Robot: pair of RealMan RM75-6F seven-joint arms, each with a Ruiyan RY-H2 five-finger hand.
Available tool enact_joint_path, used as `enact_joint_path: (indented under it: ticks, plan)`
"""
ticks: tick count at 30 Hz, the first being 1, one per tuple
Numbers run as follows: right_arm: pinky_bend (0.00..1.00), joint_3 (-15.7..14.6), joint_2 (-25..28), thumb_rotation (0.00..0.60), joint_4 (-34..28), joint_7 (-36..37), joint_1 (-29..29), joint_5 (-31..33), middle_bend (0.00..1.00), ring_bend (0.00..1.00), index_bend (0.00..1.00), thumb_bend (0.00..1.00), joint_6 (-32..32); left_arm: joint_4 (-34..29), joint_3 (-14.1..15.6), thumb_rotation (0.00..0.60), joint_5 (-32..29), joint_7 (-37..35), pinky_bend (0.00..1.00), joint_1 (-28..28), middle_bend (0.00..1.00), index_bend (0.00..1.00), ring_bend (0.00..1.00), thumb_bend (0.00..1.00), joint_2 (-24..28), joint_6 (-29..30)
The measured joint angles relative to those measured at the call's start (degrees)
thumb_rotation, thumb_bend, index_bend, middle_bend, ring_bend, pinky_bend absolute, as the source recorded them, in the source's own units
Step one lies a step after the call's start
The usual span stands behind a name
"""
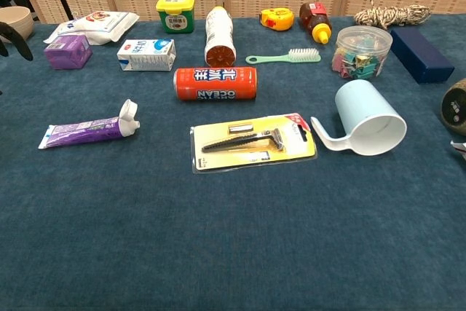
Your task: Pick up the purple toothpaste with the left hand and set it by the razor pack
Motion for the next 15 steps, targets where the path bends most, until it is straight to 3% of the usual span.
enact_joint_path:
  ticks: [15]
  plan:
    - [0.08,-0.1,-0.3,0.6,0.6,1.0,-0.4,0.3,0.07,0.04,0.06,0.15,0.3,4.5,0.3,0.6,-5.9,3.3,0.27,-5.3,0.24,0.3,0.26,0.27,-9.5,-5.9]
